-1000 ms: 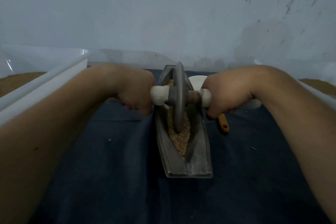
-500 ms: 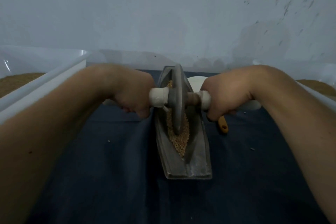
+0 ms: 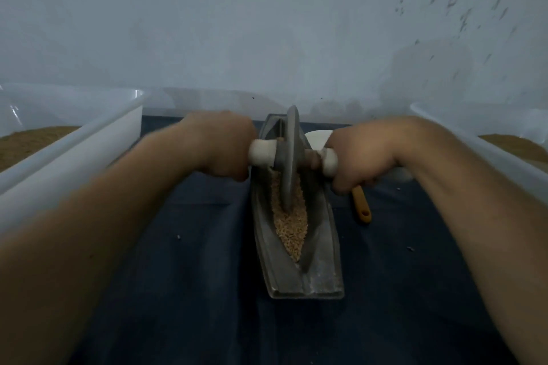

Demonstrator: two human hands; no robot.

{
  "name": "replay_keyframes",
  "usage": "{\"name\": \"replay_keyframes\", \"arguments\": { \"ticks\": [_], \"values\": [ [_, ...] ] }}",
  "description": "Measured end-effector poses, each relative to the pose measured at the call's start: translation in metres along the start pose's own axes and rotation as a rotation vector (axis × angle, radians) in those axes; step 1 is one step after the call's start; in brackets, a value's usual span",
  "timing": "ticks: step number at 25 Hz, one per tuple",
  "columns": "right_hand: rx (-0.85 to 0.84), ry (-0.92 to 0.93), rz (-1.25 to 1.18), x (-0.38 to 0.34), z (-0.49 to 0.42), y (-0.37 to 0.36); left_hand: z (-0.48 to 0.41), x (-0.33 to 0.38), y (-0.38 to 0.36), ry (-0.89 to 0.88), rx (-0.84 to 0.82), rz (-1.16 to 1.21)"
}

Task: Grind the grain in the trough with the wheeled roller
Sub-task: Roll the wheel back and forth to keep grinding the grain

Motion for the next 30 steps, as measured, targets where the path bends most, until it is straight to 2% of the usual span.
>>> {"name": "replay_keyframes", "arguments": {
  "ticks": [1, 2, 3, 4, 5, 8, 9, 10, 11, 12, 14, 15, 16, 17, 19, 22, 23, 24, 25, 26, 28, 29, 30],
  "values": [
    [-0.128, 0.005, -0.031, -0.001, 0.008, -0.003, 0.002, 0.0, -0.004, -0.022, -0.166, 0.03],
    [-0.186, 0.015, -0.046, -0.001, 0.013, -0.004, 0.004, 0.001, -0.006, -0.027, -0.268, 0.047],
    [-0.183, 0.026, -0.053, -0.001, 0.013, -0.004, 0.005, 0.0, -0.007, -0.018, -0.293, 0.042],
    [-0.122, 0.032, -0.056, 0.0, 0.009, -0.004, 0.003, 0.0, -0.006, -0.011, -0.246, 0.018],
    [0.007, 0.03, -0.045, 0.0, 0.003, -0.001, 0.001, 0.0, -0.004, 0.005, -0.141, -0.022],
    [0.61, -0.048, 0.102, 0.001, -0.006, 0.012, 0.005, 0.006, 0.01, 0.107, 0.398, -0.22],
    [0.732, -0.068, 0.15, -0.002, -0.003, 0.015, 0.008, 0.008, 0.012, 0.125, 0.512, -0.257],
    [0.753, -0.069, 0.152, -0.003, -0.003, 0.016, 0.009, 0.008, 0.013, 0.134, 0.547, -0.239],
    [0.664, -0.052, 0.125, -0.002, -0.005, 0.016, 0.006, 0.003, 0.011, 0.131, 0.475, -0.183],
    [0.488, -0.019, 0.087, -0.002, -0.007, 0.014, 0.002, -0.001, 0.007, 0.093, 0.32, -0.092],
    [0.076, 0.023, 0.034, -0.004, 0.002, 0.004, 0.002, -0.003, -0.007, -0.002, -0.103, 0.068],
    [-0.063, 0.026, 0.013, -0.005, 0.01, 0.001, 0.005, -0.002, -0.011, -0.018, -0.255, 0.112],
    [-0.123, 0.032, 0.002, -0.005, 0.014, 0.0, 0.007, -0.002, -0.013, -0.019, -0.323, 0.129],
    [-0.108, 0.035, -0.003, -0.005, 0.014, 0.0, 0.006, -0.002, -0.012, -0.011, -0.295, 0.11],
    [0.08, 0.016, 0.03, -0.002, 0.005, 0.003, 0.0, -0.001, -0.004, 0.023, -0.055, -0.021],
    [0.641, -0.086, 0.134, 0.001, -0.004, 0.01, 0.008, 0.005, 0.009, 0.13, 0.468, -0.231],
    [0.793, -0.091, 0.196, -0.002, -0.001, 0.01, 0.013, 0.007, 0.009, 0.16, 0.543, -0.262],
    [0.877, -0.075, 0.216, -0.005, 0.001, 0.012, 0.014, 0.005, 0.009, 0.181, 0.556, -0.241],
    [0.841, -0.058, 0.198, -0.004, 0.0, 0.013, 0.01, 0.002, 0.007, 0.18, 0.503, -0.195],
    [0.693, -0.028, 0.151, -0.003, -0.003, 0.014, 0.005, -0.002, 0.004, 0.14, 0.382, -0.121],
    [0.204, 0.016, 0.055, -0.002, -0.001, 0.006, -0.002, -0.002, -0.005, 0.005, 0.014, 0.027],
    [0.017, 0.016, 0.022, -0.001, 0.004, 0.001, -0.001, -0.002, -0.008, -0.042, -0.132, 0.084],
    [-0.072, 0.015, -0.005, -0.002, 0.009, 0.001, 0.002, -0.002, -0.009, -0.062, -0.215, 0.133]
  ]
}}
Point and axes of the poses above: each hand's wrist, its own z-axis away from the middle knuckle, its own y-axis out of the back of the hand, x = y × z, the point moved 7 cm from there along -z, towards the middle knuckle, and after that the axes turned 3 degrees about x, right-handed, at the moved point
